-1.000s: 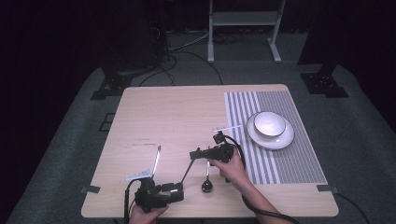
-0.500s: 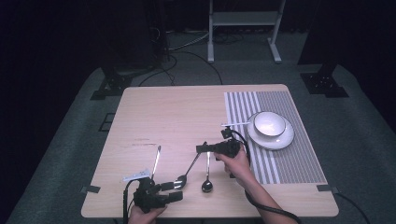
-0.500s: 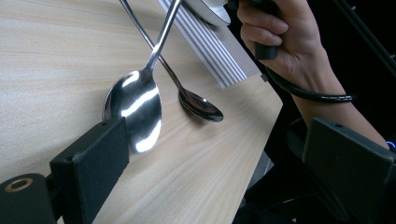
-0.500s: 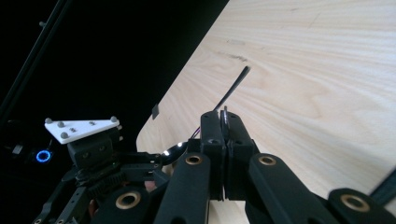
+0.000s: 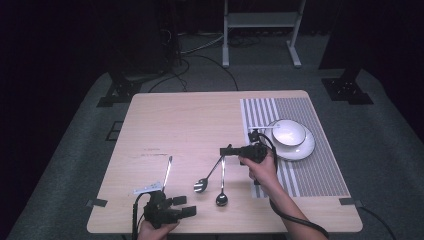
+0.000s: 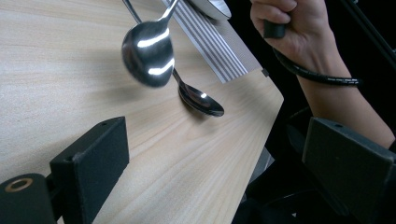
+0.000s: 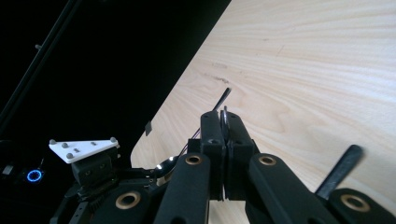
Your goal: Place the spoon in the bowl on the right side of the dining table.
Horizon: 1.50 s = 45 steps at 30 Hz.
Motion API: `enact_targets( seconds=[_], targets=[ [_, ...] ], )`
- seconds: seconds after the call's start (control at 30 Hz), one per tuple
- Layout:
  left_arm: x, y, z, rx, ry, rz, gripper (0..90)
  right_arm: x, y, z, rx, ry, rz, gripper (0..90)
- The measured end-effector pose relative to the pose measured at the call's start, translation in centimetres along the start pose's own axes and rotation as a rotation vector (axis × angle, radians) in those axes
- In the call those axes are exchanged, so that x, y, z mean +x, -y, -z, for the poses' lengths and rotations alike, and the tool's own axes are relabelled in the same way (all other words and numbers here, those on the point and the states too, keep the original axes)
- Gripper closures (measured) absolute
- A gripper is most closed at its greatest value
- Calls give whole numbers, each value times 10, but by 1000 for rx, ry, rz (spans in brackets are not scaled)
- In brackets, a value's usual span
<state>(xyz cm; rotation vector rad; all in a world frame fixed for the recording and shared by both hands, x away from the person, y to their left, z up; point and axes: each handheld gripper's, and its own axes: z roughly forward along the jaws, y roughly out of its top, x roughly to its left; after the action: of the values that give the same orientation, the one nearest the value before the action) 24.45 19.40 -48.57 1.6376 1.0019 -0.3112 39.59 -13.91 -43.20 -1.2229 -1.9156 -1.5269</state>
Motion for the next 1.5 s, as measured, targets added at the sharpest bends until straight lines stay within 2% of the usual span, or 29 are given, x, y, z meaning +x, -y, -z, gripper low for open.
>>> enact_targets(
  seconds=[0.2,0.6,0.87,1.13,1.5],
  targets=[
    [0,0,0,1,-1,-2,57,0,-8,19,-33,20,-5,885],
    [0,1,-2,11,0,-4,57,0,-23,75,-117,91,-8,885],
    [0,1,-2,9,1,-2,57,-8,-30,109,-181,144,-42,884],
    [0,1,-2,8,1,-1,58,-17,-34,132,-228,191,-72,884],
    [0,1,-3,13,1,-4,57,-30,-36,156,-285,235,-109,883]
  ],
)
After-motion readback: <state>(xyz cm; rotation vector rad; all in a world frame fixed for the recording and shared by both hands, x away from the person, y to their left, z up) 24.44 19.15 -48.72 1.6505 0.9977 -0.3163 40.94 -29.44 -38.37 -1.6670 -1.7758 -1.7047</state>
